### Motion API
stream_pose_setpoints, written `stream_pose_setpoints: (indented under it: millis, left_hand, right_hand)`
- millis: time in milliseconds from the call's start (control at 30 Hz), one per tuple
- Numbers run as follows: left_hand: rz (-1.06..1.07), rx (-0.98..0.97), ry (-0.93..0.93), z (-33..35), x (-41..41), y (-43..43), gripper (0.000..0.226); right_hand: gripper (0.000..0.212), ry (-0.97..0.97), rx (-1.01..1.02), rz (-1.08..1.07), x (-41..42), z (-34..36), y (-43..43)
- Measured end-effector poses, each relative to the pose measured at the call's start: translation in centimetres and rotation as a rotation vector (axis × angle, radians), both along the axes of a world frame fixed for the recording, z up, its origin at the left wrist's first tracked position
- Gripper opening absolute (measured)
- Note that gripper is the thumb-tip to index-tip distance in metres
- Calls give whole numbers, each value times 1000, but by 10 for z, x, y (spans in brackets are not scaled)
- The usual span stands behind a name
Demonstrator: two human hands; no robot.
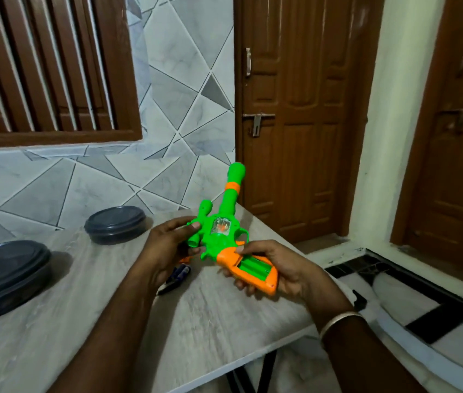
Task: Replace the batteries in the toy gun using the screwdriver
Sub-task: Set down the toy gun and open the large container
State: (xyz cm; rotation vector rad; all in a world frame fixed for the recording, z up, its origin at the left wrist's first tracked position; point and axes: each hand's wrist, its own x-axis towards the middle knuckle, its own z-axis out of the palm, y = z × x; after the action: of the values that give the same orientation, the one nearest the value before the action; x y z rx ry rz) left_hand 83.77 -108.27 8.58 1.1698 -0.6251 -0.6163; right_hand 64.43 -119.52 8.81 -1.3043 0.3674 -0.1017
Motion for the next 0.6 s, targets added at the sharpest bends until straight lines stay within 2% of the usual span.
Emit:
stream_pose_setpoints:
  millis: [67, 133, 233, 300, 400, 600]
  left_hand:
    - [38, -4, 61, -6, -8, -11, 18]
    - [123, -4, 112, -13, -17, -25, 4]
    - [244, 32, 131, -27, -32, -45, 8]
    - [277, 49, 165, -36, -44, -55, 14]
    - [269, 71, 208, -51, -58, -68, 21]
    - [298, 182, 128, -63, -59, -74, 26]
  right_hand:
    - [33, 6, 33, -124, -10, 1, -13]
    - [31, -8, 102, -343, -15, -4, -24]
    - [21, -105, 195, -767, -12, -25, -38]
    - [13, -131, 87, -1005, -9, -42, -45]
    - [20, -37, -225, -1220, -11, -62, -52]
    - [26, 70, -552, -1283, -11, -69, -60]
